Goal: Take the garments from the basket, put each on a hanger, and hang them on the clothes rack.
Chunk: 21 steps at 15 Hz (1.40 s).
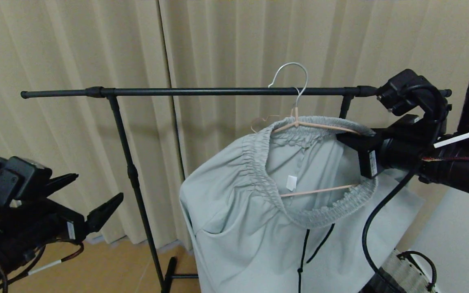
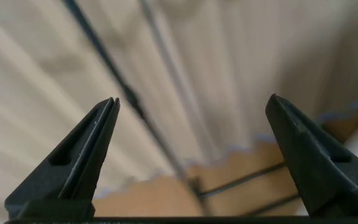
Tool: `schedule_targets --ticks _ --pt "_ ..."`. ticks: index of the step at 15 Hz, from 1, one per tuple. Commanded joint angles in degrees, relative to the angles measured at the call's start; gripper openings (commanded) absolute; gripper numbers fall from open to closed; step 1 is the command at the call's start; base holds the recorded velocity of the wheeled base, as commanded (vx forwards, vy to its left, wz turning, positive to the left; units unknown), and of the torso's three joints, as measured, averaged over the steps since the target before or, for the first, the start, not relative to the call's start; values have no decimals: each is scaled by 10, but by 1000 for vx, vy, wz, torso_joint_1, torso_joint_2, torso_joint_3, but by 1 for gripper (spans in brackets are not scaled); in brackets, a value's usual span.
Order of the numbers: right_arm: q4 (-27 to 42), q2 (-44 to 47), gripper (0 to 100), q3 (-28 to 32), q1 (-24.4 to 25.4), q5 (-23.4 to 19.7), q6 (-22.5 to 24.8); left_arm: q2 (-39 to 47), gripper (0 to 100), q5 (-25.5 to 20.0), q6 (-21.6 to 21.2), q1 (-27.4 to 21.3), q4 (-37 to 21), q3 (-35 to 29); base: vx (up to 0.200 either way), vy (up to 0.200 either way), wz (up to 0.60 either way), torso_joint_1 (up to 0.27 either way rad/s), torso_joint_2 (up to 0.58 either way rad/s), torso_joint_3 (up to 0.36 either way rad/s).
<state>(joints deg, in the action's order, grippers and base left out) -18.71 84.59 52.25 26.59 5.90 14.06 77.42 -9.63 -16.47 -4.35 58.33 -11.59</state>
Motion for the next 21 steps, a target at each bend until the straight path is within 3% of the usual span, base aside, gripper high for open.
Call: schedule_targets --ticks 1,3,13,21 --pt "28 -7 0 22 -12 10 0 -91 100 -21 64 4 -1 58 0 0 0 0 0 0" --pt "52 -7 0 34 -22 17 0 -100 100 -29 100 3 -1 66 0 0 0 0 0 0" --pt "61 -6 0 16 -63 44 -3 -104 100 -30 95 5 1 53 0 0 0 0 0 0" --pt "56 -28 0 -5 -64 61 -3 -104 100 -31 95 0 0 40 0 25 0 1 1 0"
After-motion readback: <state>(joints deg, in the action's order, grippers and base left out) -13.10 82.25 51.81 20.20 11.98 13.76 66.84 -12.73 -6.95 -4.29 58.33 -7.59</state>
